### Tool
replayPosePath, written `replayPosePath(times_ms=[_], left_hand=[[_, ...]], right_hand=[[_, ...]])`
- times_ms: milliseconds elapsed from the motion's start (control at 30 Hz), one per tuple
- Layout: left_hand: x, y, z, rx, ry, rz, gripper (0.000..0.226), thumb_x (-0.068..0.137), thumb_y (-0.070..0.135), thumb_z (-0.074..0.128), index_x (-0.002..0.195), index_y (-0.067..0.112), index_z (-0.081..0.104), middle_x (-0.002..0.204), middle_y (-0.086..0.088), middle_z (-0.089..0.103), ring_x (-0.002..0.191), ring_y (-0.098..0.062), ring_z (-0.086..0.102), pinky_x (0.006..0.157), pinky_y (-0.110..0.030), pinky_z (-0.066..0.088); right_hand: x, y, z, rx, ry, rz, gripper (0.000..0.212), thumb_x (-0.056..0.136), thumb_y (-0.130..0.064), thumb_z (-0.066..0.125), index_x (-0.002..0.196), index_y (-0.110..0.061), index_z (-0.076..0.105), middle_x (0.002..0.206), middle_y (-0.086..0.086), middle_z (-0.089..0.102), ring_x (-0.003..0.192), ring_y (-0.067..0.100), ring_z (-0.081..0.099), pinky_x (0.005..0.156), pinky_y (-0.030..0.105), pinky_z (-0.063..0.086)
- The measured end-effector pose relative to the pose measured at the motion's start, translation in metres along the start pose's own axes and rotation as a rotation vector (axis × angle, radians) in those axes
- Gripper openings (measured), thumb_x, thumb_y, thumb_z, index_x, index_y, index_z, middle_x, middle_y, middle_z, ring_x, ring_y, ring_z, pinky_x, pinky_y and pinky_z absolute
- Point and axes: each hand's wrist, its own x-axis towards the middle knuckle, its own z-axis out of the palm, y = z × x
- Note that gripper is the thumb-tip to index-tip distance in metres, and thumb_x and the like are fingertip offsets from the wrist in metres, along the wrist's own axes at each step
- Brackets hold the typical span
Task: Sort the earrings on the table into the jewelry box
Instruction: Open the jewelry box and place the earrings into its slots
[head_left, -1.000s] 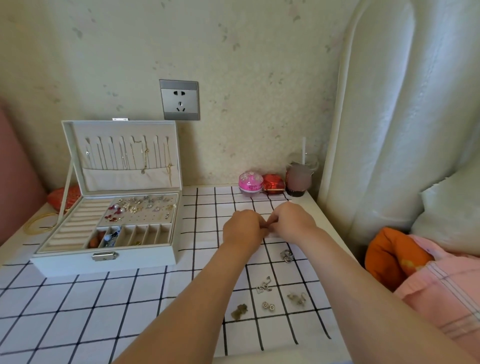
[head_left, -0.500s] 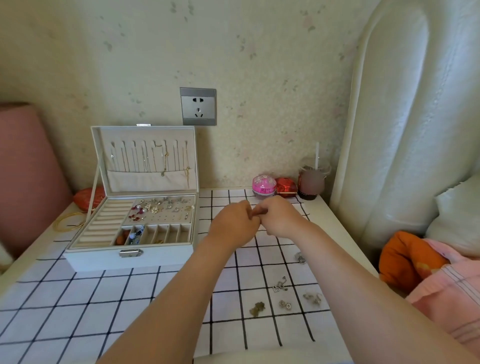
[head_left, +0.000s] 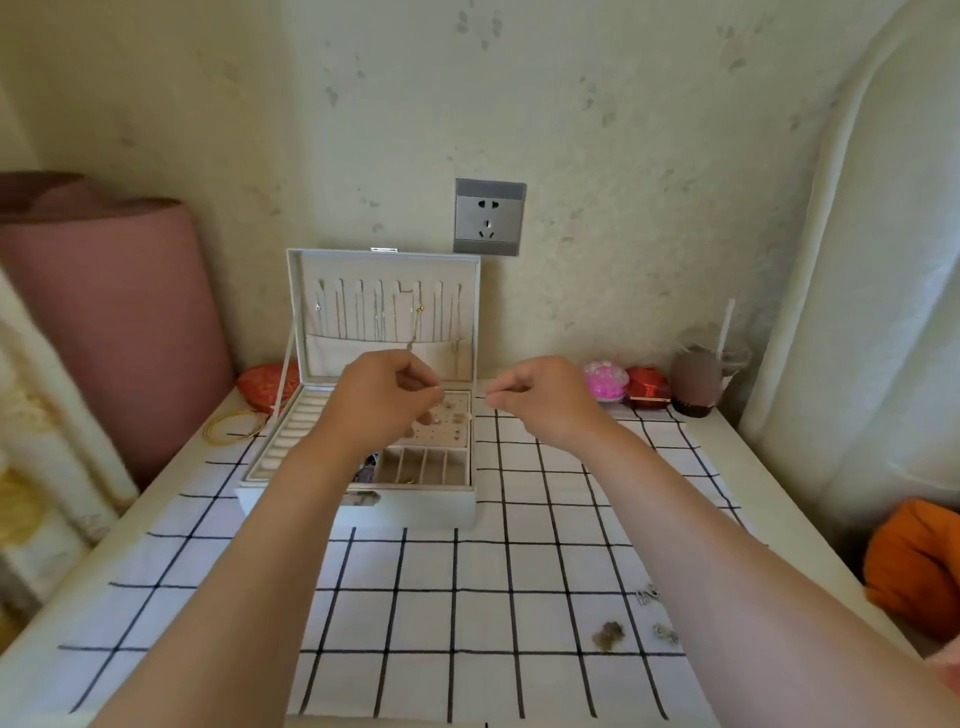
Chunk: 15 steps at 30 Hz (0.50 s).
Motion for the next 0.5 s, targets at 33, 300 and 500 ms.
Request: replayPosePath(times_ms=[33, 300, 500], left_hand=[[0.0, -0.005, -0.006, -0.018, 0.005, -0.005, 0.005, 0.085, 0.013, 0.073, 0.089, 0.016, 0.071, 0.079, 0.0, 0.074, 0.064, -0.008, 0.071, 0.057, -0.029, 0.06], [0.008, -0.029, -0.025, -0.195, 0.018, -0.009, 0.012, 0.089, 0.014, 0.07, 0.097, 0.021, 0.076, 0.086, -0.009, 0.073, 0.061, -0.008, 0.062, 0.06, -0.024, 0.053], [0.012, -0.038, -0.032, -0.228, 0.014, -0.006, 0.018, 0.091, 0.018, 0.067, 0.107, 0.026, 0.072, 0.083, -0.01, 0.072, 0.062, -0.008, 0.061, 0.066, -0.03, 0.055]], right_hand=[[0.003, -0.003, 0.003, -0.011, -0.004, -0.018, 0.007, 0.086, -0.017, 0.076, 0.092, -0.021, 0.08, 0.078, -0.018, 0.069, 0.062, -0.012, 0.06, 0.058, 0.005, 0.04], [0.017, -0.013, 0.031, -0.134, -0.128, -0.097, 0.012, 0.081, -0.016, 0.081, 0.083, -0.028, 0.078, 0.076, -0.021, 0.068, 0.074, -0.01, 0.062, 0.067, 0.005, 0.043], [0.014, -0.02, 0.043, -0.174, -0.144, -0.147, 0.008, 0.084, -0.018, 0.078, 0.089, -0.023, 0.08, 0.078, -0.021, 0.068, 0.076, -0.009, 0.063, 0.071, 0.009, 0.046]])
